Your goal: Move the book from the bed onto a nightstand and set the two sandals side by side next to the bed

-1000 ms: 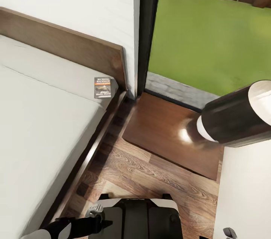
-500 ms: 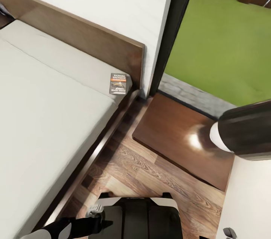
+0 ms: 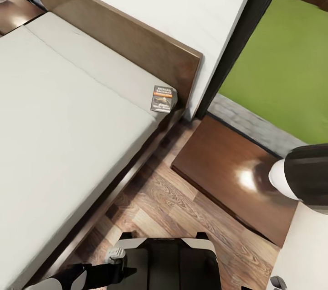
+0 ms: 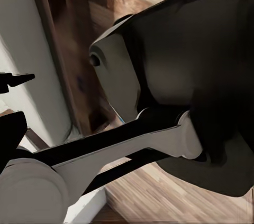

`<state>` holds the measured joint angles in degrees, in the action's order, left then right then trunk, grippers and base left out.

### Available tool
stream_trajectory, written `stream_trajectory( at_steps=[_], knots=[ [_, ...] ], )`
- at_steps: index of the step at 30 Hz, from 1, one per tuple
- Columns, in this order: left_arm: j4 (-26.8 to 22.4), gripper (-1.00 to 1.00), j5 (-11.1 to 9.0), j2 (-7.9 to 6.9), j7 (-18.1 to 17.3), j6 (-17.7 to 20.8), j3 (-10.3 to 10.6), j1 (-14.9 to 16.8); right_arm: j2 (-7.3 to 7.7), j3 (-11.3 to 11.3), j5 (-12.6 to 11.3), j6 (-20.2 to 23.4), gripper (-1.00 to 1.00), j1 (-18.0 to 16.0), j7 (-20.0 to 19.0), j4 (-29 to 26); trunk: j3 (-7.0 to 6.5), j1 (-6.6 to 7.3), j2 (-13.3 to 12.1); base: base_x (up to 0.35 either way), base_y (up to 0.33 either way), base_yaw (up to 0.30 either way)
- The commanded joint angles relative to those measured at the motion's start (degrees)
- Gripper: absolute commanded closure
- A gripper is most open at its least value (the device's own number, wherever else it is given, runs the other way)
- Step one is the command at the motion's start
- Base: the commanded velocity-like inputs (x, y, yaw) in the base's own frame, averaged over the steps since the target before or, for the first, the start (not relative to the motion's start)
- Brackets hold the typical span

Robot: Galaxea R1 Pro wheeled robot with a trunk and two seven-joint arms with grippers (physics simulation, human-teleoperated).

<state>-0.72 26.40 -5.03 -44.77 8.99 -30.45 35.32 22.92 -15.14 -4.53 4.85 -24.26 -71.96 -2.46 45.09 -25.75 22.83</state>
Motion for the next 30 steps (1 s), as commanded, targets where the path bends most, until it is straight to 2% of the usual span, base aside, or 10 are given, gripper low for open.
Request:
stream_trajectory(
  at_steps=[1,30],
  knots=[
    [-0.08,-1.00,0.32,0.01,-0.24,0.59,-0.49,0.01,0.02,0.20,-0.48,0.51,-1.00,0.01,-0.20,0.00,0.10,-0.03,0.08,0.000,0.000,0.263],
    [-0.08,-1.00,0.32,0.02,-0.23,0.59,-0.49,0.01,0.02,0.20,-0.48,0.51,-1.00,0.01,-0.20,0.00,1.18,-0.03,0.08,0.000,0.000,0.263]
  ],
)
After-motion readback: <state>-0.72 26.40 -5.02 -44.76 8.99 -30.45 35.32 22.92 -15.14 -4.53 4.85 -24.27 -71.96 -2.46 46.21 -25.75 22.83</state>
